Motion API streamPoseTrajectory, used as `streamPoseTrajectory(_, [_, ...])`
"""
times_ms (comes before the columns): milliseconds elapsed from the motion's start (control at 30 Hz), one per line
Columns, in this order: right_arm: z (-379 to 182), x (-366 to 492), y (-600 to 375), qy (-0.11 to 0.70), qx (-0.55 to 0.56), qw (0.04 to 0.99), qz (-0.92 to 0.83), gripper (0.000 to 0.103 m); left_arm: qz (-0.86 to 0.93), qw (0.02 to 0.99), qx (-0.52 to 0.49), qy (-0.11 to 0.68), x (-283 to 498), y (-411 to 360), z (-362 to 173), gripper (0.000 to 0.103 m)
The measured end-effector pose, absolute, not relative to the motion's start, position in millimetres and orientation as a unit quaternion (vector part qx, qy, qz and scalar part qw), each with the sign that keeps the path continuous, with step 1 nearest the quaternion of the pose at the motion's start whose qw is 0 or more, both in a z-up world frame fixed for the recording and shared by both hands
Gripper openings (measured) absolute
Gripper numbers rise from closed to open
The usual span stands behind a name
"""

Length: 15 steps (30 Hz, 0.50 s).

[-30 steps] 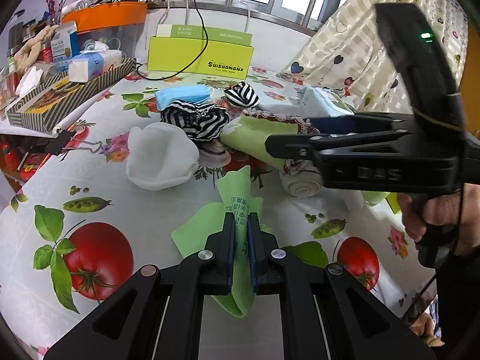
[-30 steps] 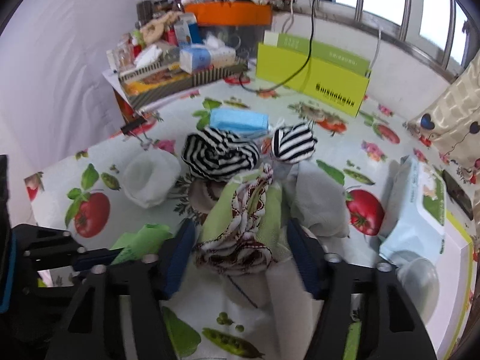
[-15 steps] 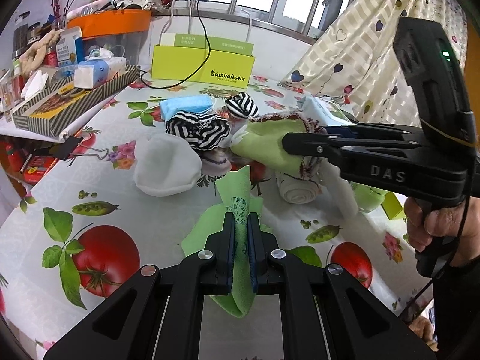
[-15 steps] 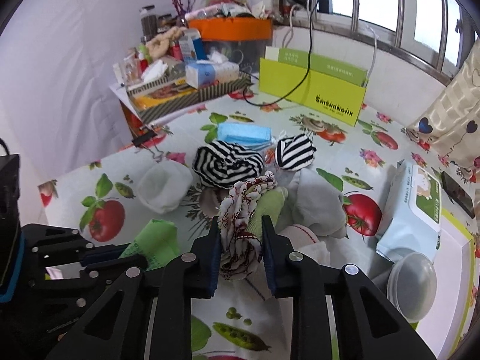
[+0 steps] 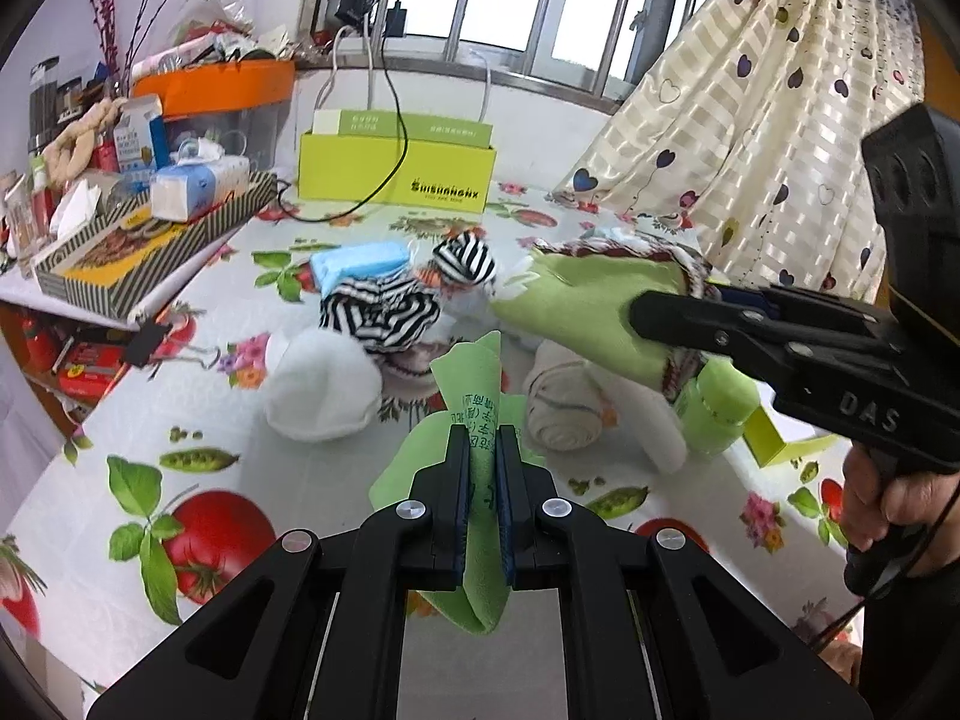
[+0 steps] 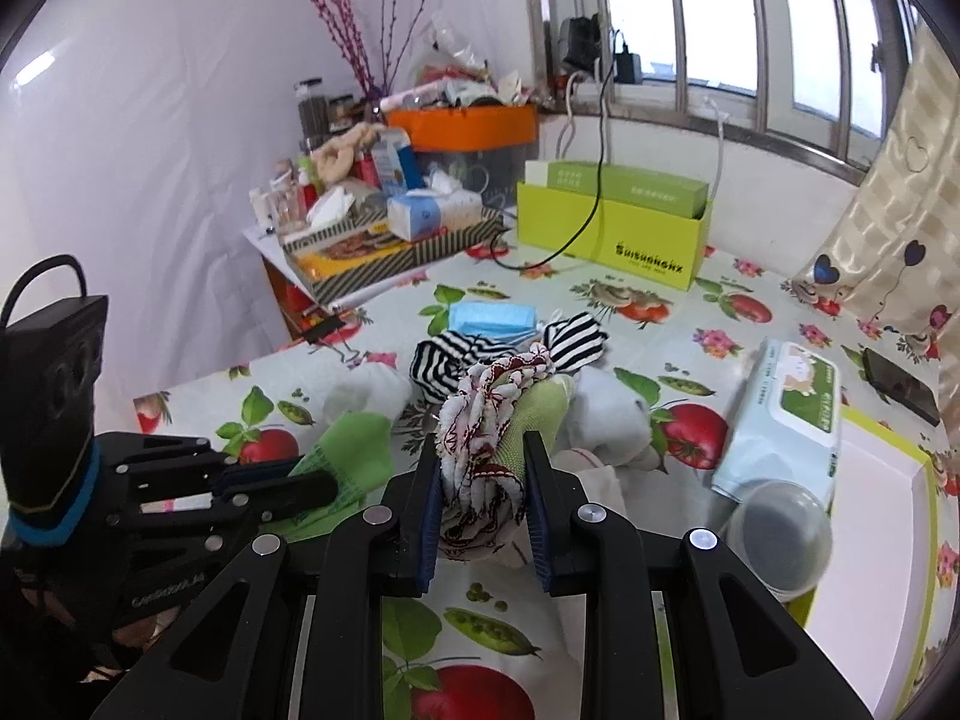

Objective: Organize soft objects
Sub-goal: 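Carry the rolled sock with right tool to the white tray while left carries cloth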

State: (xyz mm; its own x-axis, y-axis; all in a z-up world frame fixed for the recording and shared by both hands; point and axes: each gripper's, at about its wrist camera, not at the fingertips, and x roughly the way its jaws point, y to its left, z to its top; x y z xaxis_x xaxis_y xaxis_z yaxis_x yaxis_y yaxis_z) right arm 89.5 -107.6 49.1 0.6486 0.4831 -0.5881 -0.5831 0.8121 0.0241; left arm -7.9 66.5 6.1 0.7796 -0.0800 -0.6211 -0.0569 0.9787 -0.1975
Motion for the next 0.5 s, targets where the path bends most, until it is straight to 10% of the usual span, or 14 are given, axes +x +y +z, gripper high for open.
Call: streamPoseTrajectory(500, [68, 72, -161, 0.261, -0.054, 0.925, 0.270, 0.023, -0.029, 0.945, -0.092, 0.314, 19, 37, 36, 0.008])
